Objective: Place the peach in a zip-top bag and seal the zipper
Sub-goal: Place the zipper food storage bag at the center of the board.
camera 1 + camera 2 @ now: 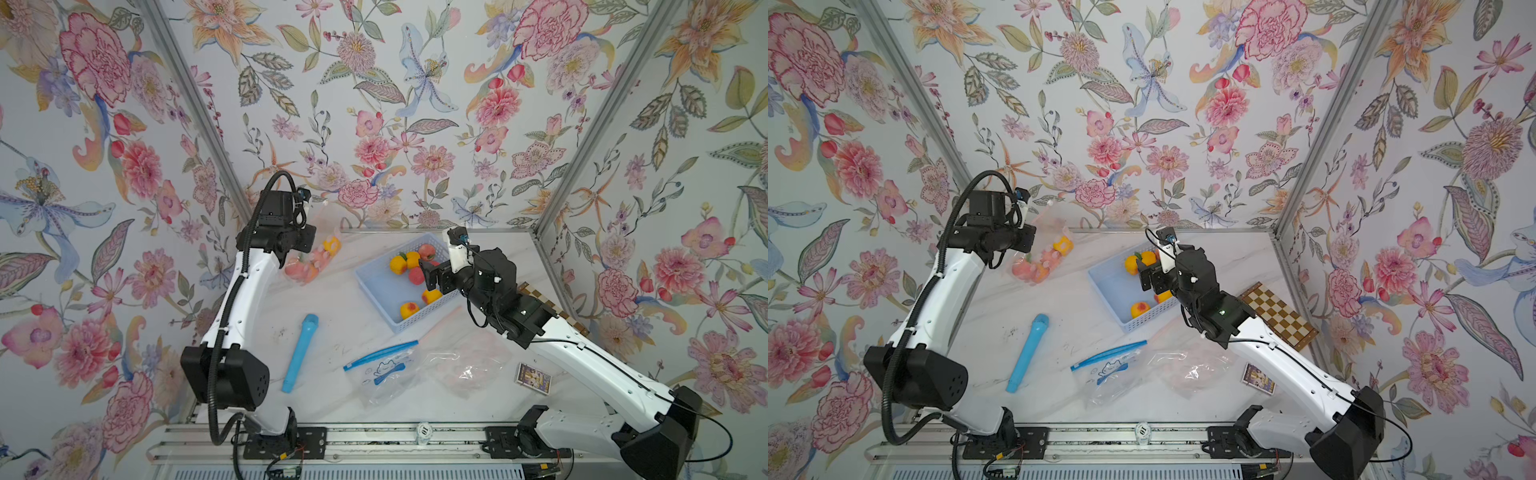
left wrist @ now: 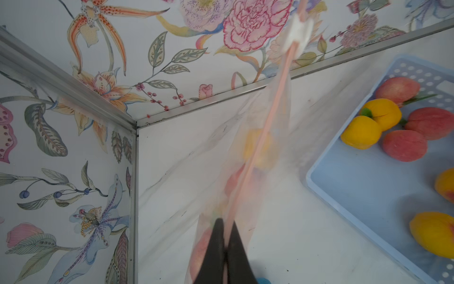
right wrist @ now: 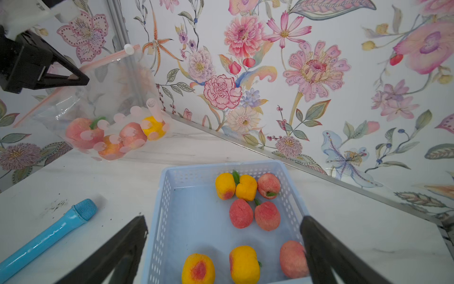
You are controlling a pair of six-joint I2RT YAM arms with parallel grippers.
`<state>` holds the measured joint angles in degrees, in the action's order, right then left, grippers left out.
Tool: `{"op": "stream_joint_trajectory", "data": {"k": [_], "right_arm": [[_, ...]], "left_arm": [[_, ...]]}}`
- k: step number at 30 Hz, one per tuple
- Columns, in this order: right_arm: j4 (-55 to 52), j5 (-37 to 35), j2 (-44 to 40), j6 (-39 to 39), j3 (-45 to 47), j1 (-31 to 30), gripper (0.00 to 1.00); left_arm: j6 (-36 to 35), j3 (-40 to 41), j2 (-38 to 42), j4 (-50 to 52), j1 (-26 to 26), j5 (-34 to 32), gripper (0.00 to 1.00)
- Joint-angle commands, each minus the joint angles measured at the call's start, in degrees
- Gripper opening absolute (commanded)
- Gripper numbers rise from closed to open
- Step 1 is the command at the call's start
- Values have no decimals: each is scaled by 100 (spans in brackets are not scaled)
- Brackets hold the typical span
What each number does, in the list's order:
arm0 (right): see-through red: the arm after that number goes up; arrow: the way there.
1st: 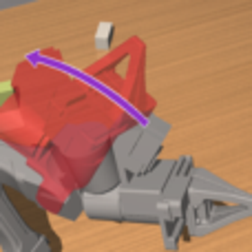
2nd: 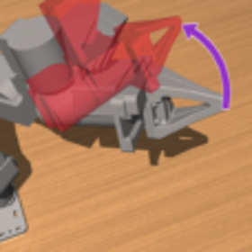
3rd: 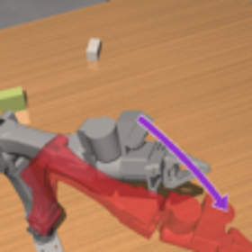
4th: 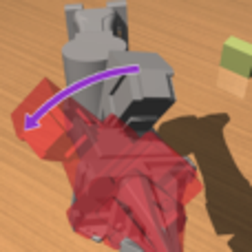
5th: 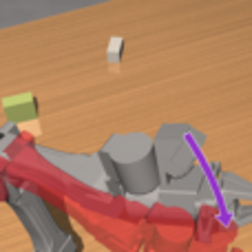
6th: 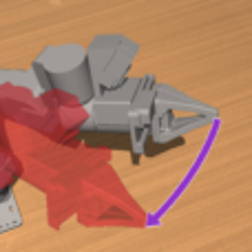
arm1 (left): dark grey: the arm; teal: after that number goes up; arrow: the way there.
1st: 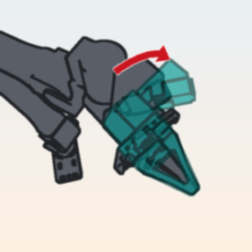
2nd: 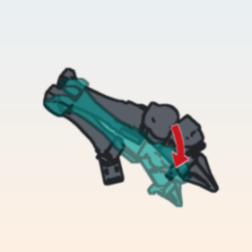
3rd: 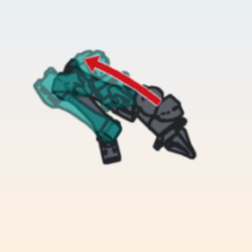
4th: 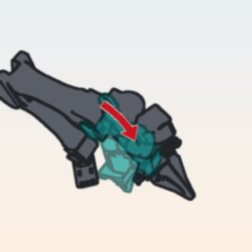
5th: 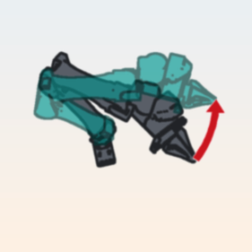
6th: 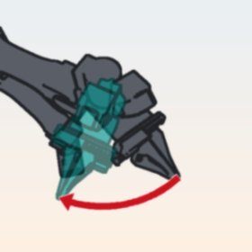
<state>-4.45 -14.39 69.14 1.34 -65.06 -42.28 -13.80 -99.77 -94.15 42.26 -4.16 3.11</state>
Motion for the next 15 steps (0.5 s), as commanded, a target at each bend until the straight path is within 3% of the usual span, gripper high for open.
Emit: {"op": "stream_joint_trajectory", "data": {"k": [1, 10, 15], "right_arm": [[-46, -377, 60, 317, 37, 18, 99], [4, -735, 92, 624, 167, 19, 99], [23, -751, 70, 791, 252, 19, 99]], "left_arm": [[114, -322, -454, 74, 196, -645, 0], [142, -570, -1492, -185, 326, -1023, 0], [331, -496, -1955, -373, 345, -682, 0]]}}
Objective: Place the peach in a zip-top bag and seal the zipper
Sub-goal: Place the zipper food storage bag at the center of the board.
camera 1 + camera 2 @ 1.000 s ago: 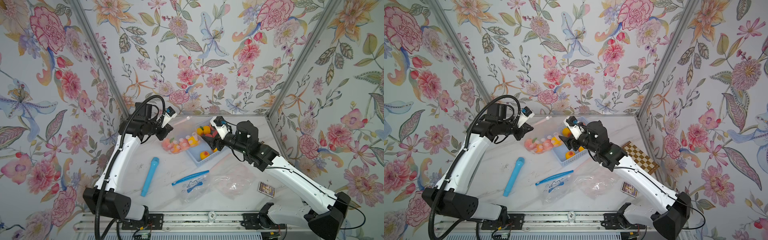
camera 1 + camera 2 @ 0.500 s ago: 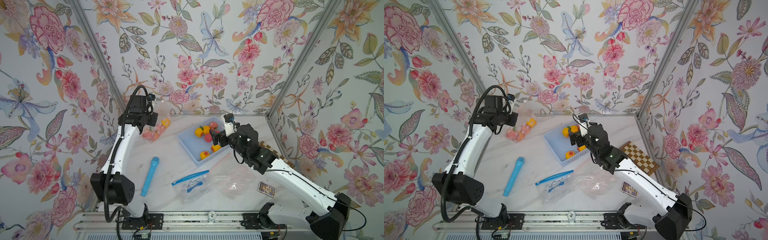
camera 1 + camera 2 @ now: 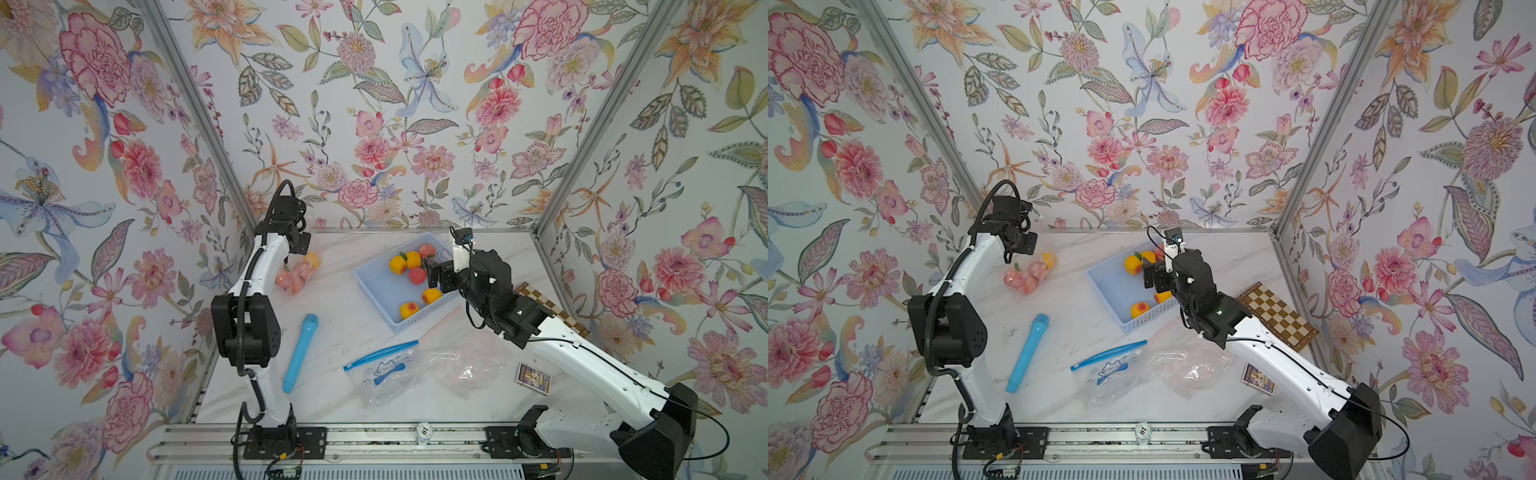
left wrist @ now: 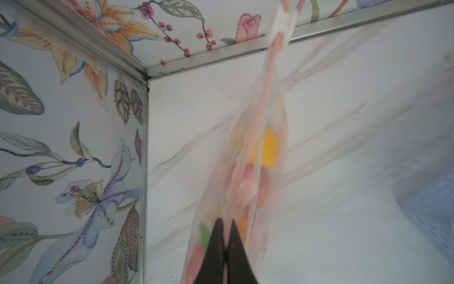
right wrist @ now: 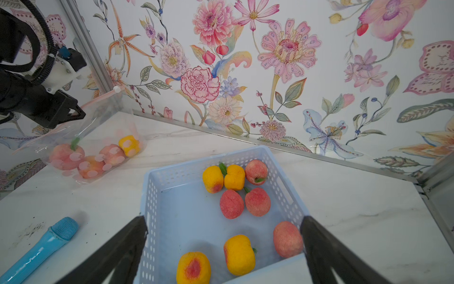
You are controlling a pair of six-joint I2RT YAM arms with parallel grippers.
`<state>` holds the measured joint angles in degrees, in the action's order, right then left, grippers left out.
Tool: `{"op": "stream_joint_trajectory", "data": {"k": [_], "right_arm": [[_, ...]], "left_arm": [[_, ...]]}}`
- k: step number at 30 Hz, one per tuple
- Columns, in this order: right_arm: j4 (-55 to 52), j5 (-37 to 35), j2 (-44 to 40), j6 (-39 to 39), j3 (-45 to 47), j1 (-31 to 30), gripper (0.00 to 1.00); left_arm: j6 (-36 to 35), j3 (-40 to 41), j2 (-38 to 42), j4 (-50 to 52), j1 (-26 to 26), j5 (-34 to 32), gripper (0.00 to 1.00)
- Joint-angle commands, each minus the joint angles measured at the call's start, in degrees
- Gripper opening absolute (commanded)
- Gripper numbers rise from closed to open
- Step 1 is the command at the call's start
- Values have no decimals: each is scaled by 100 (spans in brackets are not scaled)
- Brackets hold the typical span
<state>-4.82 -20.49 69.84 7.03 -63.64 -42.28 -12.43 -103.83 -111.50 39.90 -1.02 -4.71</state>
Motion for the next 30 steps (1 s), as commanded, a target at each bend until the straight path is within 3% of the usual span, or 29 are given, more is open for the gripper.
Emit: {"op": "stream_joint_trajectory", "data": {"k": [1, 11, 19, 23, 30], "right_arm": [[67, -144, -5, 260, 128, 23, 99], [199, 46, 136, 436, 313, 27, 99], [139, 254, 423, 553, 176, 27, 99], [48, 328, 502, 671, 141, 27, 99], [-10, 451, 541, 800, 141, 24, 99]], "left_arm": [[198, -45, -276, -215, 39, 168, 0], [1128, 261, -333, -800, 24, 1037, 0], [1544, 592, -209, -1272, -215, 743, 0], [1742, 381, -298, -1278, -224, 787, 16], [1749, 282, -165, -1153, -219, 719, 63]]}}
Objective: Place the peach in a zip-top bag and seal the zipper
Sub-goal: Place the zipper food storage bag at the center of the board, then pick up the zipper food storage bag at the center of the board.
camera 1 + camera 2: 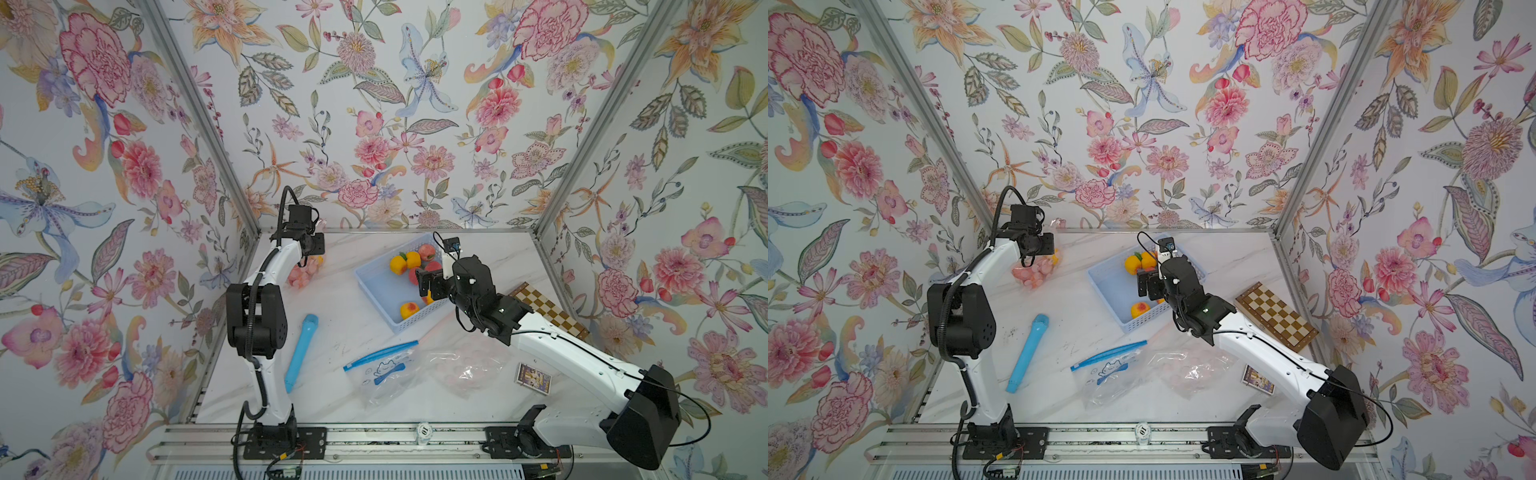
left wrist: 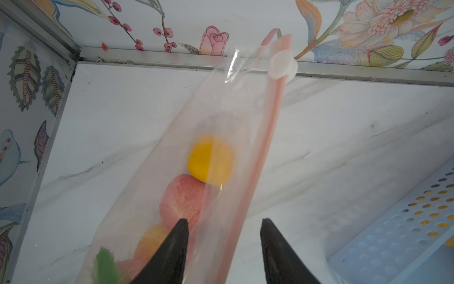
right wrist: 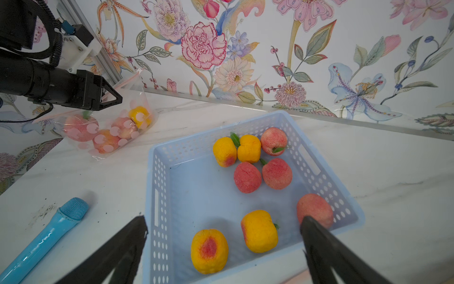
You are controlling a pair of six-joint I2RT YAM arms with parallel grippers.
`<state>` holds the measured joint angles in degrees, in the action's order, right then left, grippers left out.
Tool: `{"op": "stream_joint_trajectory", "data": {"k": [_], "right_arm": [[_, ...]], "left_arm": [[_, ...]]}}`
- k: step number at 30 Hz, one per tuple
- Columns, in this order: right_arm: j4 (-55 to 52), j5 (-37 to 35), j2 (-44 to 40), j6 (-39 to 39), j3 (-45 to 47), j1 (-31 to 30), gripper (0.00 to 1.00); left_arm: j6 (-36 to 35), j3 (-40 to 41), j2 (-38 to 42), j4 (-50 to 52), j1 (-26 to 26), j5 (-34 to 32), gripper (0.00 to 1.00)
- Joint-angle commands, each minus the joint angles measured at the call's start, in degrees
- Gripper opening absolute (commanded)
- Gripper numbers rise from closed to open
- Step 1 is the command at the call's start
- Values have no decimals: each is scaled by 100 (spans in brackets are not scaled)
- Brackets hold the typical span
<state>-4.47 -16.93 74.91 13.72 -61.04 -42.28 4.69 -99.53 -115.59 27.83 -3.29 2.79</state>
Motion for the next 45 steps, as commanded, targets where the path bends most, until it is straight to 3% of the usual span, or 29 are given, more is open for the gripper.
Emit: {"op": "stream_joint_trajectory", "data": {"k": [1, 11, 22, 28, 35, 40, 45], "right_arm": [[-45, 117, 44, 127, -123, 26, 99], [-94, 240, 120, 131, -226, 2, 99], [-243, 112, 85, 178, -307, 5, 99], [-394, -8, 107, 254, -372, 9, 99], [-780, -112, 164, 412, -455, 4, 99], [-1190, -99, 157, 536, -522, -12, 99], [-2408, -26, 158, 1142, -758, -230, 99]], "left_arm": [[1, -131, 272, 78, 4, -34, 66], [-318, -7, 516, 303, 57, -401, 98], [-425, 46, 1100, 253, 117, -577, 99], [-353, 467, 1644, 61, 111, -562, 99], [257, 1849, 3016, -403, -2, -236, 99], [775, 3339, 4290, -826, -519, -290, 99], [1032, 4387, 5223, -766, -1238, -727, 99]]}}
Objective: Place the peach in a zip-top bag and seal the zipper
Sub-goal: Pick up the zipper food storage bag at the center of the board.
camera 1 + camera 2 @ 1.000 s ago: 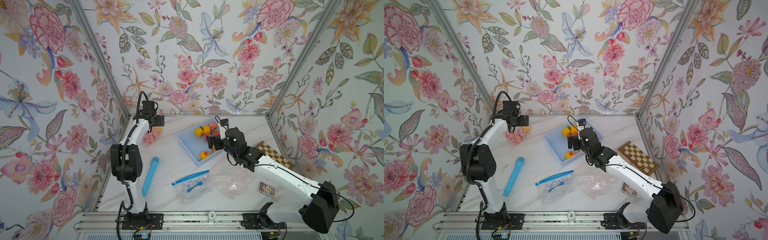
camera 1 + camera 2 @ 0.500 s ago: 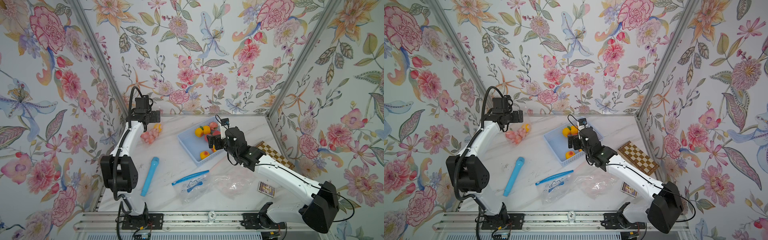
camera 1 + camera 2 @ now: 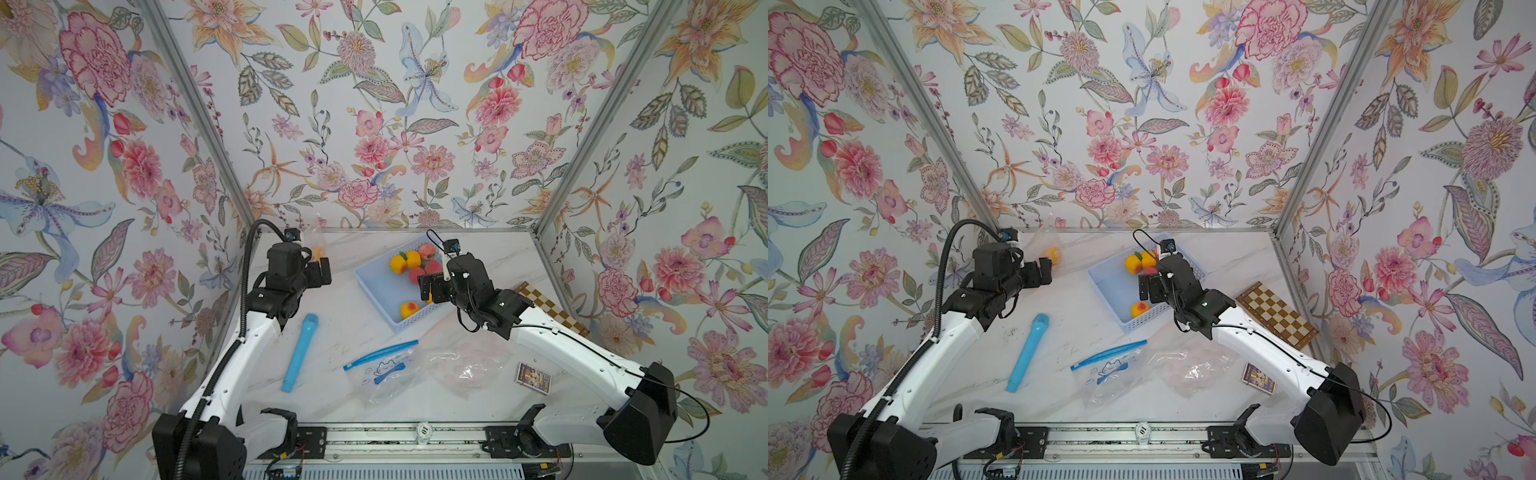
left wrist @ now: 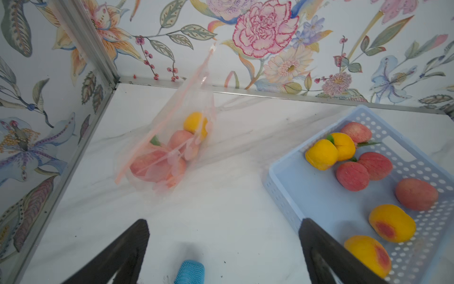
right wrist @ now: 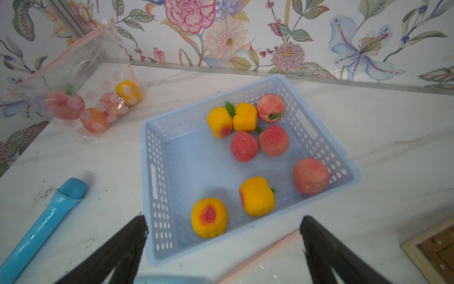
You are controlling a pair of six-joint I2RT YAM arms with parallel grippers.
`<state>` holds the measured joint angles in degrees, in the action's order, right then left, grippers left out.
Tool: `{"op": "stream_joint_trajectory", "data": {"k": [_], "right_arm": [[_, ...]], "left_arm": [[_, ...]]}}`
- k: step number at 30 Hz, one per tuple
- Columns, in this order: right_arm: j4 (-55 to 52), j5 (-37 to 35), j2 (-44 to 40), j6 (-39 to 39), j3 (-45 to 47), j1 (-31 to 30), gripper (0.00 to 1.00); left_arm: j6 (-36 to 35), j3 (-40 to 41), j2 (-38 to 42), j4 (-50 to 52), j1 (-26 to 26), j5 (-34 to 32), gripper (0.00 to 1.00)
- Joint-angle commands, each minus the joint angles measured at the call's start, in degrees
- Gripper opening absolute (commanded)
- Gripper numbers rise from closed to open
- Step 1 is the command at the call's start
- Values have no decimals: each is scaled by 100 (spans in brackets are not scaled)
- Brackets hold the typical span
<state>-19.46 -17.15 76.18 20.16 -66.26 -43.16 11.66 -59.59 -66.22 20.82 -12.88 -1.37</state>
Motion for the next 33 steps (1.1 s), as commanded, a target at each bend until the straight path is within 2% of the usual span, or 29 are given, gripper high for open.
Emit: {"op": "stream_joint_trajectory", "data": {"k": [1, 5, 8, 13, 24, 28, 33], "right_arm": [[-1152, 101, 43, 690, -270, -197, 99], [-1826, 896, 202, 1473, -187, -541, 99], [-1848, 1520, 424, 1973, -2, -874, 99], [-1842, 2059, 867, 2495, 211, -1393, 99], [-1817, 2382, 1003, 3107, 760, -1616, 99], [-1404, 2544, 1119, 3160, 950, -1644, 99], [-932, 2698, 1337, 3110, 1004, -1581, 88]], "left_arm": [[418, 534, 399, -31, -365, -418, 99], [700, 1171, 926, -170, -518, -611, 99], [929, 1573, 1233, -448, -521, -825, 99], [1107, 1784, 1319, -786, -520, -830, 99], [1072, 1687, 996, -982, -515, -865, 99], [1097, 1723, 938, -1064, -516, -865, 99], [1102, 1727, 861, -1110, -516, -831, 99]]}}
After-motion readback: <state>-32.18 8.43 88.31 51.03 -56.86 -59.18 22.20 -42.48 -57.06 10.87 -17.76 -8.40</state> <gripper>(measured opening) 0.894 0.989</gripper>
